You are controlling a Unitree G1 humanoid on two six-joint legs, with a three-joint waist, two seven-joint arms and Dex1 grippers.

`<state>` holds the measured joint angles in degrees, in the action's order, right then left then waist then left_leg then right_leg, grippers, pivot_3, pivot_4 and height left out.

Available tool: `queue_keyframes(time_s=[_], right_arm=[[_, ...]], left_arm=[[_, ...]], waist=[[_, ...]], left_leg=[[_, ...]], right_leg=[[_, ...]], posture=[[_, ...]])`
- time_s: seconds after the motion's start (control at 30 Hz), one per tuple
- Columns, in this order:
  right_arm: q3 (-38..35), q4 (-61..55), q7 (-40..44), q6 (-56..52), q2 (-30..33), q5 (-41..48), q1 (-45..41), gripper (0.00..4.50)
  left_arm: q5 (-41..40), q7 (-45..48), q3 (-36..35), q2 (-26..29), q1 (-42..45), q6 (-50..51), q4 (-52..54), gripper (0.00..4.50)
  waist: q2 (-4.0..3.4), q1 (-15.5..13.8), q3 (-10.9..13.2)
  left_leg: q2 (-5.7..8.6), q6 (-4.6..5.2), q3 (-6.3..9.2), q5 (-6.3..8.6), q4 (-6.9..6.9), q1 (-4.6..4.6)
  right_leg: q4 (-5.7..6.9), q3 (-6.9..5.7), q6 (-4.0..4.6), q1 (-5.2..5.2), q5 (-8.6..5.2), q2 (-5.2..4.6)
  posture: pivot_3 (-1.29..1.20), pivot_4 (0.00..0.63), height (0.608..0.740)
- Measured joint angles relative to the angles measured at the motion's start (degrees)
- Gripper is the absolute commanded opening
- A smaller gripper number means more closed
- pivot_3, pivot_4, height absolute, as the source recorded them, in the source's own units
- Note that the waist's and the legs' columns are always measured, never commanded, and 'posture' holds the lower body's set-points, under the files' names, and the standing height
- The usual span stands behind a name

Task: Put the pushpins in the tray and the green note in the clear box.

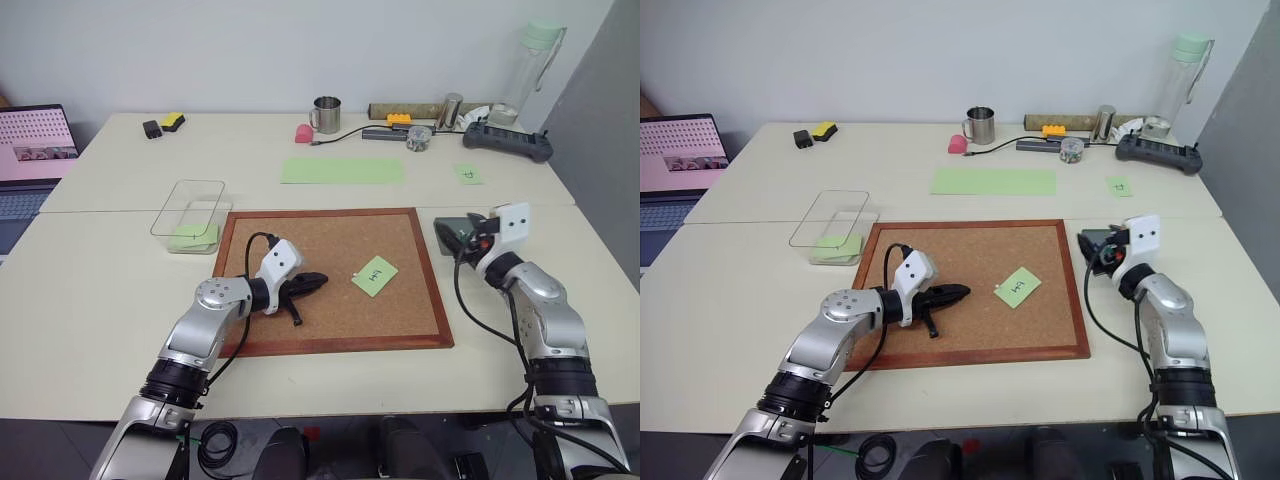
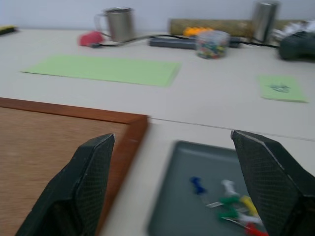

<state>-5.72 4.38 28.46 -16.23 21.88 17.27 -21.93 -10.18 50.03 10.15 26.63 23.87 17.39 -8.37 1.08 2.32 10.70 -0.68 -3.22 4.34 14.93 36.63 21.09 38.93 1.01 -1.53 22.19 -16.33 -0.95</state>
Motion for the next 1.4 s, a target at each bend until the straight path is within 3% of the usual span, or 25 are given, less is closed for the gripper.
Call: queue_keyframes(time_s=[0.27, 0.53, 0.77, 1.17, 1.4], right_arm=[[14.25, -7.26, 3.13, -3.33, -4.03, -2.84, 4.48, 3.82], [20.04, -3.75, 1.95, -4.70, -7.74, -7.81, 1.26, 3.82], [19.98, -0.63, 1.91, -4.29, -9.07, -9.38, -0.62, 2.66], [20.84, -0.47, 3.85, -3.12, -9.15, -9.96, -0.49, 0.03], [20.90, -0.72, 4.36, -1.79, -8.87, -10.43, 0.09, 0.03]], left_arm=[[-0.05, -0.16, 0.00, 0.01, 0.02, 0.10, 0.01, 0.00], [-0.28, -0.62, -0.08, 0.02, -0.29, 1.20, 0.97, 0.00], [-0.40, -0.77, -0.45, 0.13, -1.02, 1.45, 1.93, 0.00], [-0.53, -0.90, -0.54, 0.14, -1.10, 1.87, 2.15, 0.00], [-0.52, -0.91, -0.54, 0.14, -1.08, 1.84, 2.13, 0.00]], waist=[[0.00, 0.03, 0.00], [0.00, 0.02, 0.00], [0.01, 0.07, 0.00], [0.00, 0.12, 0.00], [0.01, 0.12, 0.00]], left_leg=[[0.00, -0.01, -0.02, 0.00, 0.01, -0.01], [0.00, -0.01, -0.01, 0.00, 0.01, 0.00], [-0.01, -0.01, -0.01, 0.00, -0.12, -0.02], [-0.01, -0.01, -0.01, 0.00, -0.16, -0.03], [-0.01, -0.01, -0.01, 0.00, -0.16, -0.03]], right_leg=[[-0.01, 0.02, 0.00, 0.01, 0.00, 0.01], [-0.02, 0.00, 0.00, 0.02, -0.01, 0.01], [-0.03, 0.00, 0.00, 0.06, -0.01, 0.00], [-0.04, -0.01, 0.01, 0.06, -0.01, 0.01], [-0.04, -0.01, 0.01, 0.05, -0.01, 0.00]], posture=[[0.00, 0.150, 0.740], [0.00, 0.150, 0.740], [0.00, 0.150, 0.740], [0.00, 0.150, 0.740], [0.00, 0.150, 0.740]])
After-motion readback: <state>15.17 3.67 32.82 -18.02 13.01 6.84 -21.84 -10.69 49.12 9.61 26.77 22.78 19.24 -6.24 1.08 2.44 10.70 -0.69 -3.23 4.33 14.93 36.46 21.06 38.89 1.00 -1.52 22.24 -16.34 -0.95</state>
